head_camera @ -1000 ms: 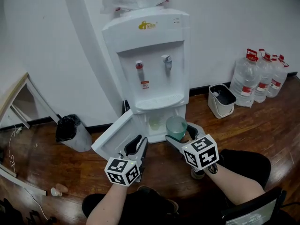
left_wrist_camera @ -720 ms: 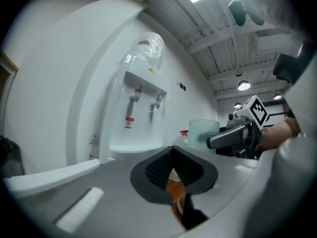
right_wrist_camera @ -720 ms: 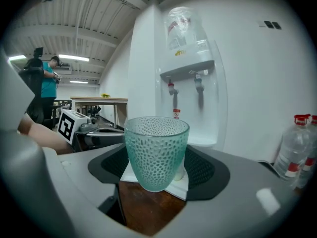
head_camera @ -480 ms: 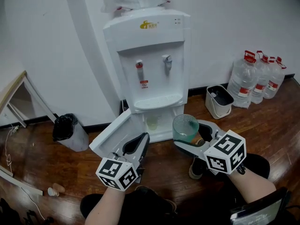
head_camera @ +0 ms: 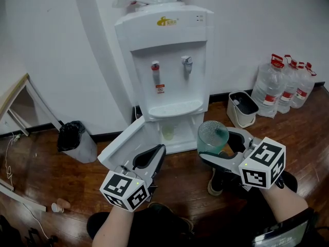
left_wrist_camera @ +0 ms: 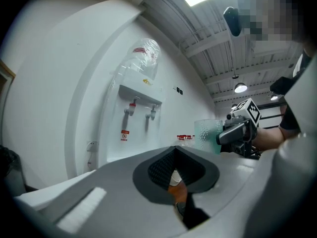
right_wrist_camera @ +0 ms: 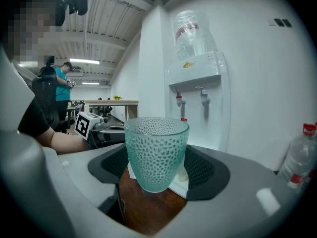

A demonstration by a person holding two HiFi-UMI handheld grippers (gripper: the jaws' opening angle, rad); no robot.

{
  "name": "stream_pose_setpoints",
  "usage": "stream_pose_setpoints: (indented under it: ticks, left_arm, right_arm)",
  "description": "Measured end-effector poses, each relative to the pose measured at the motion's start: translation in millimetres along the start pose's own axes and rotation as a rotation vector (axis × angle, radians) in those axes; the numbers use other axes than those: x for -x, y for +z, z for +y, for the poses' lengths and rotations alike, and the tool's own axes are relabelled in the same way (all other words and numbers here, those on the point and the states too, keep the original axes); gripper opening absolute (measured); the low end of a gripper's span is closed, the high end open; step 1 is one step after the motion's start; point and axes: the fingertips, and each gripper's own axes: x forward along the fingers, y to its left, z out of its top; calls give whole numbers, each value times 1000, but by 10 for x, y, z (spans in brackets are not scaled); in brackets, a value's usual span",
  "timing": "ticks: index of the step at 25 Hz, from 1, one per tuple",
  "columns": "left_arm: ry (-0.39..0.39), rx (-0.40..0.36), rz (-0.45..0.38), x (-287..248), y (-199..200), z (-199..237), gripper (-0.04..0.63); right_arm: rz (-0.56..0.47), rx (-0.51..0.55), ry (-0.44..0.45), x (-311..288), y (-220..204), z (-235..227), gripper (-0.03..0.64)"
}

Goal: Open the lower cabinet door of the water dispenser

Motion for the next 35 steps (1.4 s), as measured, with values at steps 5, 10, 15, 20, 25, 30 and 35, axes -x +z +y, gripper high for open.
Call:
stream_pose_setpoints:
  ticks: [5,10,15,20,25,30,35]
  left_arm:
    - [10,-2,15,7,-12,7,169]
    - [6,-3,18,1,-44,22,173]
    - [-2,-2,23,-16,-66,10,175]
    - [-7,-7,11,-12,-69,-3,181]
    - [7,6,12,18,-90,81,184]
    - [8,6,11,14,-97,68,186]
    - [7,15,16,3,-164,79,186]
  right_arm:
    - [0,-2,-1,-14,-6,-20,356]
    - [-1,-4,1,-32,6,-22,356]
    - [-4,9,7,-67,32,-8,356]
    - [-4,7,10,-92,26,-17,356]
    - [0,-2,7,-130,10,-17,356]
    - [13,-7,12,-172,-1,-32,356]
    - [18,-15,9,-218,-45,-42,356]
